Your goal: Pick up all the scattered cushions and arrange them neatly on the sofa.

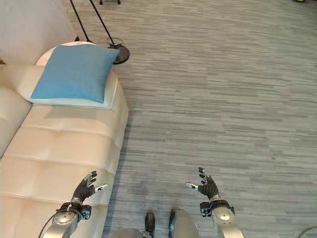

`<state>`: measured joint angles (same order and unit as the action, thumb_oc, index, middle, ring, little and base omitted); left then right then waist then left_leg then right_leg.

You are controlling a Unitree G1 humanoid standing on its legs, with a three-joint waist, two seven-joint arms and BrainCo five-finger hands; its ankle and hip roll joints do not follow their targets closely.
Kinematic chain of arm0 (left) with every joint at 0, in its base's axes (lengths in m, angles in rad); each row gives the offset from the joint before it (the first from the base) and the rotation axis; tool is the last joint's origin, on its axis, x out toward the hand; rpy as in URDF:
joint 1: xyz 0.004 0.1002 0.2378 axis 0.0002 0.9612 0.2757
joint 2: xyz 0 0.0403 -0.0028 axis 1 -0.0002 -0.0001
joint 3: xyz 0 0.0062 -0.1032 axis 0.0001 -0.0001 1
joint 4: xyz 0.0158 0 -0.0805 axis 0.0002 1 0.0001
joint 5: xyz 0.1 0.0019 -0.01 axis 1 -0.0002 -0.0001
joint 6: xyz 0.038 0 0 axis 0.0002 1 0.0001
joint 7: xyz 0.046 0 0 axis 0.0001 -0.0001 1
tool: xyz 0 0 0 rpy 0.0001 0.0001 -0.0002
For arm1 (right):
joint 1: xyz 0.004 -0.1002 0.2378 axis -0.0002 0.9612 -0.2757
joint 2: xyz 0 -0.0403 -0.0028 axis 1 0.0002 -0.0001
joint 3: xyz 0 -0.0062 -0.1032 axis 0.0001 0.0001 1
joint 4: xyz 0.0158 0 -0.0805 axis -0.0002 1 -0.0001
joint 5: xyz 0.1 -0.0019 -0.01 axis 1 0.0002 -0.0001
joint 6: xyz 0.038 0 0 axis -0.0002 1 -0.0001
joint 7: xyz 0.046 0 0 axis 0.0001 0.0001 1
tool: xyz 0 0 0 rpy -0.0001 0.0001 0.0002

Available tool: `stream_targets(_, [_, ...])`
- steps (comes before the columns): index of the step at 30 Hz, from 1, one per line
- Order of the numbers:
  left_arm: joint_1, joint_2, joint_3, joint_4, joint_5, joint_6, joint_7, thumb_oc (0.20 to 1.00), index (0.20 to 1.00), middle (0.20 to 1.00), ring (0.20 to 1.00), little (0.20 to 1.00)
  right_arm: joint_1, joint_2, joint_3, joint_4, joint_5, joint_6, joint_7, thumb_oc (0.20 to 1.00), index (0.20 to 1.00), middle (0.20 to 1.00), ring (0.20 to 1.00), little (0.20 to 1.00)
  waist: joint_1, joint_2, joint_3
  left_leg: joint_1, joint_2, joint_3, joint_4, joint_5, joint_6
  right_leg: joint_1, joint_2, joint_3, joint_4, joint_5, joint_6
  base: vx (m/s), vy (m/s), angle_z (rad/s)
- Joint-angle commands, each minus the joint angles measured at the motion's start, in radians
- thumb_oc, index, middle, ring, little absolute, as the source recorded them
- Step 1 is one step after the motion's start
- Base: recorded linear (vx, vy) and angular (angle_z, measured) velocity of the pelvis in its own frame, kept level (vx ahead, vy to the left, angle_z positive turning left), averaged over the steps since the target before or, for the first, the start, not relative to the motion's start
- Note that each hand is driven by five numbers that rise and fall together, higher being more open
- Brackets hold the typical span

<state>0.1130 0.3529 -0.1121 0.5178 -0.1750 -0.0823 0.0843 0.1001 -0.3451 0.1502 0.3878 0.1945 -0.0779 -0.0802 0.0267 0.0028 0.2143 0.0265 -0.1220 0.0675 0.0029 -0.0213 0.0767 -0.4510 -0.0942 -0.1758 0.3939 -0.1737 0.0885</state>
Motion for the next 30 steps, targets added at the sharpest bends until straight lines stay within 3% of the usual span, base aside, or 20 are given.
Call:
stream_targets(1, [0.054, 0.021, 0.023, -0.052, 0.027, -0.032, 0.021, 1.0, 1.0, 1.0, 1.0, 1.0, -0.017, -0.024, -0.027, -0.028, -0.032, -0.025, -0.02, 1.0, 1.0, 1.0, 1.0, 1.0, -0.021, -0.019, 0.027, 0.03, 0.067, -0.052, 0.054, -0.141, -0.049, 0.11, 0.008, 0.037, -0.26, 0.218, 0.066, 0.48, -0.19, 0.45])
stream_targets(4, [0.056, 0.015, 0.022, -0.045, 0.039, -0.04, 0.02, 1.0, 1.0, 1.0, 1.0, 1.0, 0.004, -0.024, -0.04, -0.025, -0.031, -0.027, -0.019, 1.0, 1.0, 1.0, 1.0, 1.0, -0.03, -0.02, 0.008, 0.072, 0.072, -0.081, 0.072, -0.175, -0.072, 0.154, 0.016, 0.079, -0.271, 0.236, 0.047, 0.45, -0.223, 0.73])
stream_targets(6, [0.049, 0.002, 0.022, -0.024, 0.028, -0.043, 0.025, 1.0, 1.0, 1.0, 1.0, 1.0, 0.001, -0.036, -0.048, -0.005, -0.044, -0.038, -0.031, 1.0, 1.0, 1.0, 1.0, 1.0, -0.035, 0.0, -0.003, 0.059, 0.107, -0.087, 0.148, -0.115, -0.114, 0.194, 0.031, 0.063, -0.27, 0.226, 0.022, 0.42, -0.307, 0.92])
stream_targets(7, [0.042, 0.001, 0.017, -0.024, 0.011, -0.04, 0.02, 1.0, 1.0, 1.0, 1.0, 1.0, -0.004, -0.044, -0.058, -0.004, -0.039, -0.04, -0.037, 1.0, 1.0, 1.0, 1.0, 1.0, -0.037, -0.001, 0.004, -0.02, 0.13, -0.065, 0.319, -0.042, -0.137, 0.23, 0.024, 0.049, -0.273, 0.203, 0.0, 0.29, -0.264, 0.81])
stream_targets(8, [0.041, 0.002, 0.017, -0.024, 0.011, -0.04, 0.02, 1.0, 1.0, 1.0, 1.0, 1.0, -0.005, -0.043, -0.058, -0.004, -0.039, -0.04, -0.037, 1.0, 1.0, 1.0, 1.0, 1.0, -0.039, -0.004, 0.001, -0.025, 0.127, -0.067, 0.319, -0.038, -0.136, 0.226, 0.021, 0.048, -0.275, 0.206, 0.001, 0.21, -0.22, 0.94])
stream_targets(10, [0.028, 0.0, 0.015, -0.013, 0.002, -0.035, 0.019, 1.0, 1.0, 1.0, 1.0, 1.0, -0.009, -0.058, -0.071, 0.007, -0.032, -0.035, -0.048, 1.0, 1.0, 1.0, 1.0, 1.0, -0.04, -0.008, 0.007, -0.105, 0.167, -0.017, 0.474, 0.017, -0.133, 0.281, 0.031, 0.045, -0.265, 0.153, -0.043, 0.26, -0.214, 0.58])
stream_targets(12, [0.026, -0.004, 0.013, -0.002, -0.001, -0.036, 0.023, 1.0, 1.0, 1.0, 1.0, 1.0, -0.008, -0.061, -0.073, 0.013, -0.03, -0.034, -0.051, 1.0, 1.0, 1.0, 1.0, 1.0, -0.04, -0.008, 0.005, -0.119, 0.179, 0.002, 0.494, 0.019, -0.128, 0.295, 0.032, 0.043, -0.261, 0.136, -0.052, 0.24, -0.132, -0.22])
stream_targets(14, [0.021, -0.006, 0.011, 0.009, -0.004, -0.035, 0.024, 1.0, 1.0, 1.0, 1.0, 1.0, -0.005, -0.064, -0.089, 0.014, -0.019, -0.032, -0.054, 1.0, 1.0, 1.0, 1.0, 1.0, -0.037, -0.009, 0.005, -0.15, 0.18, 0.036, 0.48, -0.017, -0.113, 0.334, 0.032, 0.042, -0.263, 0.113, -0.056, 0.31, -0.094, -0.2])
stream_targets(17, [0.022, -0.011, 0.005, 0.023, -0.001, -0.036, 0.019, 1.0, 1.0, 1.0, 1.0, 1.0, -0.003, -0.069, -0.104, 0.018, -0.004, -0.033, -0.06, 1.0, 1.0, 1.0, 1.0, 1.0, -0.028, -0.01, -0.005, -0.205, 0.143, 0.079, 0.357, -0.071, -0.097, 0.385, 0.02, 0.034, -0.298, 0.098, -0.036, 0.27, -0.016, -0.18])
stream_targets(18, [0.023, -0.011, 0.005, 0.027, 0.002, -0.035, 0.02, 1.0, 1.0, 1.0, 1.0, 1.0, -0.001, -0.069, -0.107, 0.018, -0.004, -0.032, -0.062, 1.0, 1.0, 1.0, 1.0, 1.0, -0.023, -0.006, -0.008, -0.23, 0.142, 0.091, 0.31, -0.061, -0.099, 0.4, 0.022, 0.029, -0.308, 0.094, -0.033, 0.37, 0.033, -0.15])
stream_targets(19, [0.026, -0.013, 0.006, 0.033, 0.006, -0.032, 0.024, 1.0, 1.0, 1.0, 1.0, 1.0, 0.005, -0.066, -0.107, 0.019, -0.003, -0.032, -0.071, 1.0, 1.0, 1.0, 1.0, 1.0, -0.009, 0.01, -0.011, -0.279, 0.141, 0.103, 0.191, 0.017, -0.114, 0.442, 0.045, 0.027, -0.335, 0.083, -0.028, 0.29, 0.026, 0.06])
stream_targets(20, [0.027, -0.013, 0.006, 0.033, 0.006, -0.032, 0.025, 1.0, 1.0, 1.0, 1.0, 1.0, 0.005, -0.066, -0.107, 0.019, -0.003, -0.032, -0.071, 1.0, 1.0, 1.0, 1.0, 1.0, -0.01, 0.007, -0.009, -0.271, 0.137, 0.103, 0.18, 0.023, -0.114, 0.448, 0.042, 0.026, -0.339, 0.083, -0.027, 0.32, 0.027, 0.16])
stream_targets(21, [0.027, -0.013, 0.008, 0.034, 0.006, -0.031, 0.028, 1.0, 1.0, 1.0, 1.0, 1.0, 0.01, -0.064, -0.109, 0.026, -0.002, -0.032, -0.079, 1.0, 1.0, 1.0, 1.0, 1.0, -0.004, 0.016, -0.01, -0.301, 0.142, 0.121, 0.127, 0.068, -0.128, 0.471, 0.056, 0.023, -0.35, 0.075, -0.026, 0.23, 0.023, 0.17])
stream_targets(23, [0.03, -0.014, 0.017, 0.039, 0.004, -0.027, 0.033, 1.0, 1.0, 1.0, 1.0, 1.0, 0.014, -0.058, -0.11, 0.037, -0.006, -0.024, -0.085, 1.0, 1.0, 1.0, 1.0, 1.0, 0.005, 0.02, -0.012, -0.327, 0.154, 0.175, 0.045, 0.105, -0.136, 0.515, 0.065, 0.021, -0.367, 0.058, -0.021, 0.36, 0.07, 0.03])
stream_targets(25, [0.037, -0.012, 0.026, 0.04, 0.006, -0.025, 0.036, 1.0, 1.0, 1.0, 1.0, 1.0, 0.018, -0.053, -0.11, 0.04, -0.01, -0.021, -0.088, 1.0, 1.0, 1.0, 1.0, 1.0, 0.006, 0.012, -0.015, -0.323, 0.15, 0.193, 0.033, 0.101, -0.143, 0.548, 0.058, 0.025, -0.368, 0.036, -0.014, 0.35, 0.1, 0.02])
stream_targets(27, [0.064, -0.006, 0.058, 0.055, 0.014, -0.021, 0.038, 1.0, 1.0, 1.0, 1.0, 1.0, 0.03, -0.039, -0.104, 0.035, -0.023, -0.013, -0.074, 1.0, 1.0, 1.0, 1.0, 1.0, 0.021, 0.006, -0.039, -0.326, 0.172, 0.223, 0.084, 0.131, -0.124, 0.587, 0.054, 0.028, -0.363, 0.028, -0.008, 0.53, 0.199, 0.04])
stream_targets(30, [0.079, -0.001, 0.082, 0.065, 0.012, -0.016, 0.039, 1.0, 1.0, 1.0, 1.0, 1.0, 0.04, -0.021, -0.099, 0.034, -0.038, -0.005, -0.059, 1.0, 1.0, 1.0, 1.0, 1.0, 0.037, -0.03, -0.068, -0.32, 0.162, 0.22, 0.143, 0.083, -0.095, 0.604, 0.007, 0.029, -0.312, 0.02, 0.017, 0.39, 0.156, -0.14])
